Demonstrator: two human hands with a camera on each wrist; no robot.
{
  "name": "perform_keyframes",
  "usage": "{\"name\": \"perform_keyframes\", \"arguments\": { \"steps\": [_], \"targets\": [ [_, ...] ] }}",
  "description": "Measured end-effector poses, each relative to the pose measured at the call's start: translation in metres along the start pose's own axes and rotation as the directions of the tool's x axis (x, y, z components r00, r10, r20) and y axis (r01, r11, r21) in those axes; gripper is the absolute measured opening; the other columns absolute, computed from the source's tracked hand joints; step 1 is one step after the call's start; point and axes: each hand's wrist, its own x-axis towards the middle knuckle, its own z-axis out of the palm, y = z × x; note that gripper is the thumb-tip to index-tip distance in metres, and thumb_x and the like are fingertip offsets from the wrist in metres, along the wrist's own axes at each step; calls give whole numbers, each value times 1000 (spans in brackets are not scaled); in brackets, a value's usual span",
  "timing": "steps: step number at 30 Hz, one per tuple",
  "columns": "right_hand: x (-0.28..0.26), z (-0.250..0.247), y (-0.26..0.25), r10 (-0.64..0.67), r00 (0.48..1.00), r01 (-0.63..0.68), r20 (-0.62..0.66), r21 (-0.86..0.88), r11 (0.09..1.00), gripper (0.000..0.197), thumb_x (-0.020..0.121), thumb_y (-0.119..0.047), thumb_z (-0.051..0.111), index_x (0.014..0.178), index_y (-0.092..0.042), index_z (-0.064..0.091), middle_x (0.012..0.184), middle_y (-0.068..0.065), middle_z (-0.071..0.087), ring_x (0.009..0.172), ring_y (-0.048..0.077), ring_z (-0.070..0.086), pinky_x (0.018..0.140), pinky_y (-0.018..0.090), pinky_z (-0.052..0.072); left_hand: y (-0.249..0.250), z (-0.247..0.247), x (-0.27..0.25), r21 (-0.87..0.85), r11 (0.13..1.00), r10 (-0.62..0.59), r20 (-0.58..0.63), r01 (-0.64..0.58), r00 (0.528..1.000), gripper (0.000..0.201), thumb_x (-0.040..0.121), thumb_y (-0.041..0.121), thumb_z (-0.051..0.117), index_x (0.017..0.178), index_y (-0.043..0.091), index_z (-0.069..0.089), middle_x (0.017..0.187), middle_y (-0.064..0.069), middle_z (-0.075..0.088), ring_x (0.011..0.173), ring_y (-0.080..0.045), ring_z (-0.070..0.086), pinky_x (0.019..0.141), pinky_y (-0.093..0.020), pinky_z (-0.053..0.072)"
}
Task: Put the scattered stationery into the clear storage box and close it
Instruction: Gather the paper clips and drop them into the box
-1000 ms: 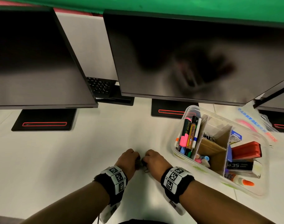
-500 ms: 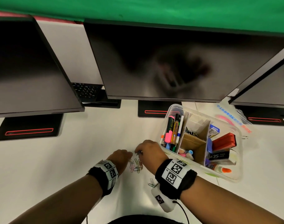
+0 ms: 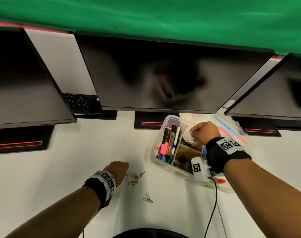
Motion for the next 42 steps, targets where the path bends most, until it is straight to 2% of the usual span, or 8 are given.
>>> {"name": "perform_keyframes", "arguments": {
  "steps": [6, 10, 13, 18, 22, 27, 33, 42],
  "targets": [
    [6, -2, 10, -1, 988, 22, 155, -134, 991, 33, 85, -16, 66, 118, -13, 65, 126, -4, 60, 113, 14, 57, 102, 26, 43, 2, 0, -1, 3, 1000, -15, -6, 15, 1000, 25, 92, 15, 40, 114, 6, 49, 118, -12, 59, 110, -28, 55, 86, -33, 44],
    [1, -1, 7, -29, 995, 26, 97, 35, 999, 12, 86, -5, 60, 93, -9, 69, 106, 12, 68, 83, 21, 61, 78, 36, 56, -2, -2, 0, -60, 997, -43, -13, 42, 999, 25, 89, 10, 41, 111, 8, 50, 113, -10, 61, 106, -26, 56, 81, -31, 43],
    [-27, 5, -9, -162, 983, 145, 87, 174, 974, 20, 88, -4, 57, 77, -17, 68, 80, -1, 63, 79, 16, 59, 60, 23, 51, -8, -7, -2, -189, 980, -76, -21, 71, 997, 7, 88, 12, 45, 93, 16, 47, 100, -7, 61, 93, -23, 57, 71, -26, 36],
    [-86, 54, -35, -496, 792, 531, 355, 0, 847, 17, 86, -13, 60, 98, -15, 72, 99, -1, 71, 86, 10, 63, 77, 16, 46, -20, -15, -13, -312, 943, -137, -37, 119, 990, 13, 84, 16, 55, 81, 20, 43, 94, -3, 59, 87, -22, 55, 71, -25, 39],
    [-111, 116, -21, -416, 656, 669, 629, -231, 706, 32, 88, -23, 60, 118, -14, 61, 121, 6, 61, 111, 21, 55, 88, 24, 39, -30, -16, -21, -372, 920, -154, -60, 121, 986, 36, 82, 15, 58, 62, 30, 33, 71, 11, 46, 80, -16, 48, 69, -23, 35],
    [-115, 154, 15, -131, 723, 566, 678, -472, 676, 50, 82, -26, 69, 123, -5, 50, 128, 15, 51, 118, 30, 51, 96, 34, 42, -41, -18, -34, -434, 893, -162, -72, 115, 984, 35, 80, 11, 57, 61, 31, 35, 66, 13, 44, 77, -17, 48, 67, -24, 37],
    [-111, 169, 28, -156, 798, 505, 582, -505, 700, 26, 92, -14, 48, 115, -5, 57, 123, 14, 59, 114, 29, 55, 93, 32, 43, -44, -24, -41, -455, 885, -150, -71, 102, 986, 34, 82, 10, 56, 63, 30, 36, 67, 14, 45, 77, -17, 48, 67, -24, 38],
    [-122, 145, 8, -197, 756, 537, 624, -420, 732, 27, 92, -12, 43, 112, -1, 58, 120, 17, 59, 111, 30, 55, 88, 33, 42, 2, -86, -40, -565, 822, -71, -229, -73, 971, 21, 82, 11, 59, 70, 25, 49, 77, 3, 59, 73, -15, 55, 64, -21, 43]
  ]
}}
